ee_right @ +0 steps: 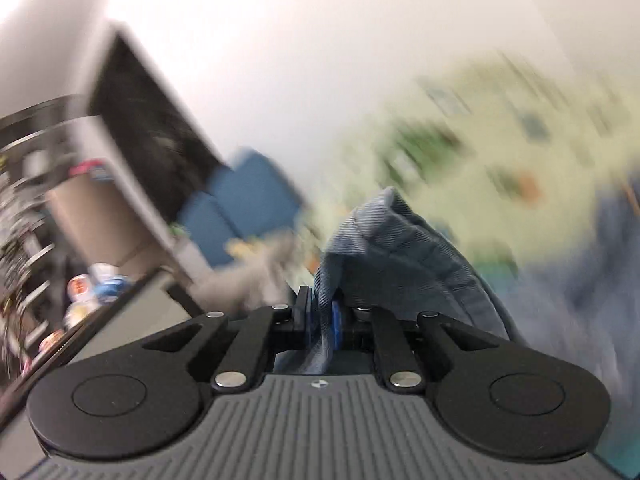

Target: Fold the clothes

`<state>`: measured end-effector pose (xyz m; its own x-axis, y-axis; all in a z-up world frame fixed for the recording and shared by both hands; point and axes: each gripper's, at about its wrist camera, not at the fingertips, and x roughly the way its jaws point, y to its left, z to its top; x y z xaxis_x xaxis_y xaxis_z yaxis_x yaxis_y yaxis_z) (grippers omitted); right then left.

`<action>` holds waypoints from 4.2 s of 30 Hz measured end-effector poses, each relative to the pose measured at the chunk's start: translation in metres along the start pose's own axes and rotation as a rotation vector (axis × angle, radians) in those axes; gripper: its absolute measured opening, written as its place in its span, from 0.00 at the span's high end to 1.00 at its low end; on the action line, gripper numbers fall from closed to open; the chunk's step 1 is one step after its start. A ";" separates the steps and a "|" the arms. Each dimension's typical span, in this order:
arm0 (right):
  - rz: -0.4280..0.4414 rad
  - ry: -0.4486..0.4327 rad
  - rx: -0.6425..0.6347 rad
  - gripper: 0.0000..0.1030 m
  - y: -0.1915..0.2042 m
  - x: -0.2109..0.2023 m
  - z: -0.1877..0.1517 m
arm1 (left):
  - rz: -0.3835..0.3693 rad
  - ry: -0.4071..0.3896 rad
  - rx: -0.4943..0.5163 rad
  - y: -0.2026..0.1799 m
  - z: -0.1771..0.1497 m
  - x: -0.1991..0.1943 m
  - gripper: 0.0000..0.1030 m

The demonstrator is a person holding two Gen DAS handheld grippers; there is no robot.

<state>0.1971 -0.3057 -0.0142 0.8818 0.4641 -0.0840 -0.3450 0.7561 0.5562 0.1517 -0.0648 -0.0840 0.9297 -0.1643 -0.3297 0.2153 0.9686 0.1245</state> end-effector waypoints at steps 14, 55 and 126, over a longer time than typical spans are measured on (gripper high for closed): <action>-0.388 0.293 0.508 0.84 -0.156 -0.006 -0.071 | -0.046 0.115 0.176 -0.025 -0.026 0.015 0.84; -0.610 -0.130 -0.232 0.83 -0.056 -0.005 0.028 | -0.033 0.083 -0.189 0.074 0.047 -0.040 0.45; -0.283 0.177 0.301 0.07 -0.083 0.042 -0.112 | -0.174 0.398 -0.663 0.111 -0.037 0.080 0.21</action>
<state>0.2263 -0.2973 -0.1565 0.8506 0.3499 -0.3926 0.0335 0.7090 0.7044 0.2388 0.0365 -0.1310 0.6952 -0.3655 -0.6190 0.0081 0.8650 -0.5017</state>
